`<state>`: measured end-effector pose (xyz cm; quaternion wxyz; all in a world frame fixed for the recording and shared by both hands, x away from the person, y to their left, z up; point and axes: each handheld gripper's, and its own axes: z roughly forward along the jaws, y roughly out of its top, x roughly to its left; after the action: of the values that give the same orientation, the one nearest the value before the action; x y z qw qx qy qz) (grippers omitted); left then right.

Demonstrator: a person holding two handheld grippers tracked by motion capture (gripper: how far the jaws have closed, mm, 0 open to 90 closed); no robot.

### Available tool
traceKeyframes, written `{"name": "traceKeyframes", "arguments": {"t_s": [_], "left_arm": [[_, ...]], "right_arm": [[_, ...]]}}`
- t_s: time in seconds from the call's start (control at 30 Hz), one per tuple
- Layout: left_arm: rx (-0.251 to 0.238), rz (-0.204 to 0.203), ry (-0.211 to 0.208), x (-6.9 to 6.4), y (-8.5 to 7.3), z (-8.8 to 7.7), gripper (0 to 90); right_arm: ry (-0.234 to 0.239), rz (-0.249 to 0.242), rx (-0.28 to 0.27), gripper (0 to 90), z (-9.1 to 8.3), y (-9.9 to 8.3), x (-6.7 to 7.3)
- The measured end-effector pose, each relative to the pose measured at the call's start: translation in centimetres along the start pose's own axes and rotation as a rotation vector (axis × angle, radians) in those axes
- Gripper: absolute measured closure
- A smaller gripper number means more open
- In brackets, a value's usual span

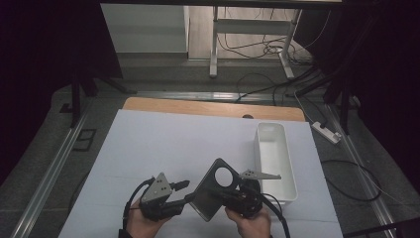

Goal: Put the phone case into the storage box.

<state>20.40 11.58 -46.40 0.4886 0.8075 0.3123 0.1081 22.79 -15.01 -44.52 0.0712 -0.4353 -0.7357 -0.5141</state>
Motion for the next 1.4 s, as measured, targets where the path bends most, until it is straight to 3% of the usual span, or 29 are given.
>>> {"name": "traceKeyframes", "arguments": {"t_s": [0.1, 0.17, 0.27, 0.37, 0.73, 1.07, 1.23, 1.33, 1.4], "left_arm": [[0.005, -0.046, -0.081, 0.7, -0.1, 0.1, 25.3], [0.009, -0.070, -0.137, 1.0, -0.1, 0.1, 15.9], [0.016, -0.101, -0.203, 1.5, -0.3, 0.2, 6.5], [0.027, -0.106, -0.268, 1.8, -0.5, 0.3, 0.0], [0.073, -0.078, -0.403, 1.6, -1.0, 1.3, 0.0], [0.112, -0.040, -0.439, 0.7, -1.0, 2.1, 0.0], [0.105, -0.036, -0.456, 0.6, -0.8, 2.1, 0.4], [0.092, -0.027, -0.480, 0.6, -0.8, 1.9, 7.4], [0.084, -0.017, -0.493, 0.5, -0.8, 1.8, 17.0]], "right_arm": [[0.003, -0.027, 0.006, 85.3, -0.1, 0.0, 0.0], [0.005, -0.048, 0.010, 85.2, -0.2, 0.0, 0.1], [0.009, -0.076, 0.021, 85.2, -0.3, -0.1, 0.2], [0.026, -0.097, 0.031, 85.2, -0.3, -0.1, 0.2], [0.104, -0.164, 0.080, 85.2, -0.3, -0.2, 0.5], [0.167, -0.205, 0.097, 85.2, -0.2, -0.3, 0.9], [0.188, -0.224, 0.101, 85.2, -0.2, -0.2, 1.2], [0.202, -0.229, 0.099, 85.2, -0.2, -0.2, 1.2], [0.216, -0.234, 0.102, 85.2, -0.2, -0.2, 1.3]]}}
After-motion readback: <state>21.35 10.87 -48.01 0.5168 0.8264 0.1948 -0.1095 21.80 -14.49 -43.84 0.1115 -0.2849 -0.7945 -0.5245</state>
